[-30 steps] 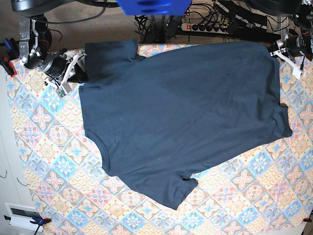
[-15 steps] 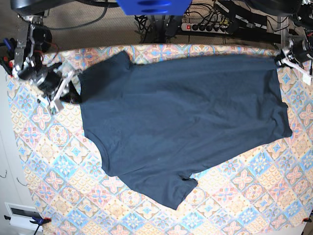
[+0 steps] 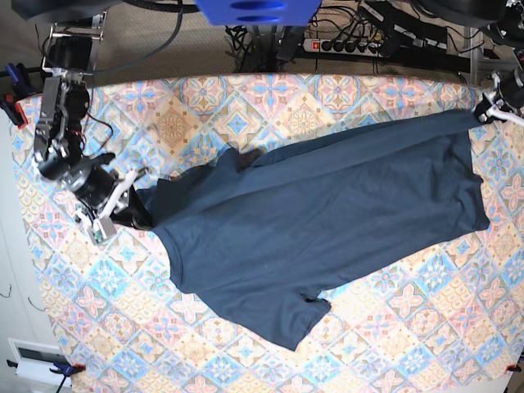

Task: Layout the t-shirt on the table in an organized manner, then fold the t-shirt properly
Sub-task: 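Regrasp the shirt edge with the right gripper and drag it outward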

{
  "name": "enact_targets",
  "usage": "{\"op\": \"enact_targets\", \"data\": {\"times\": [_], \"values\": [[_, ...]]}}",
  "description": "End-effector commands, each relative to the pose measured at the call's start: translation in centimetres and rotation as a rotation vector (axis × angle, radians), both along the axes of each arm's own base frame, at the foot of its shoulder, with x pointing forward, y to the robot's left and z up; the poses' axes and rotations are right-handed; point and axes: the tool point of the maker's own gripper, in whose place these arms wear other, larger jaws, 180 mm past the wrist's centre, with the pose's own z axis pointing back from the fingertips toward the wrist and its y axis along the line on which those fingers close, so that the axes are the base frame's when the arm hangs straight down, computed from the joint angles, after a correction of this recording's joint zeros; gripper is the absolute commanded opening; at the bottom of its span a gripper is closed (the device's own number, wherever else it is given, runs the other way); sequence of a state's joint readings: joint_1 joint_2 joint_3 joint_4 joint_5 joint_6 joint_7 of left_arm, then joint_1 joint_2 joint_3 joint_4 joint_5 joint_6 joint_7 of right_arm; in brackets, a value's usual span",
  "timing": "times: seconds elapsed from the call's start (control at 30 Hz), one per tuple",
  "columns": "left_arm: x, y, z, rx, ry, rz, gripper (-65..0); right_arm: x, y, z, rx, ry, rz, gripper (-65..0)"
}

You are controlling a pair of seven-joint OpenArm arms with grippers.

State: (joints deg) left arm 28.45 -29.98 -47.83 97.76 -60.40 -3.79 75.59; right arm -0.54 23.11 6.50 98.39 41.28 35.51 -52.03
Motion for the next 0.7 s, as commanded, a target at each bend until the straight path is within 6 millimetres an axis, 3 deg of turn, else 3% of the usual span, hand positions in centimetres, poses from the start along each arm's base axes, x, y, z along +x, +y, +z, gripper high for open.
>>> {"op": "enact_targets", "data": {"times": [0.0, 0.27, 0.5, 0.6, 0.67], "values": [[1.3, 0.8, 1.7, 0.043, -0.048, -0.012, -65.0, 1.3, -0.2, 1.7, 0.009, -0.054, 0.003, -64.3], [4.8, 1.9, 2.7, 0.102, -0.116, 0.026, -65.0, 3.9, 2.1, -0.1, 0.071, 0.005, 0.034, -64.3], [5.8, 4.0, -1.2, 0.007, -0.061, 0.160, -65.0, 6.0, 2.6, -2.2, 0.151, 0.078, -0.008, -64.0], [6.6, 3.1, -2.9, -0.026, -0.021, 0.141, -65.0, 6.4, 2.3, -2.3, 0.156, 0.085, -0.017, -62.6], [6.8, 2.2, -3.4, -0.032, -0.004, 0.112, -65.0, 6.4, 2.4, -1.7, 0.151, 0.066, -0.010, -58.0]]}}
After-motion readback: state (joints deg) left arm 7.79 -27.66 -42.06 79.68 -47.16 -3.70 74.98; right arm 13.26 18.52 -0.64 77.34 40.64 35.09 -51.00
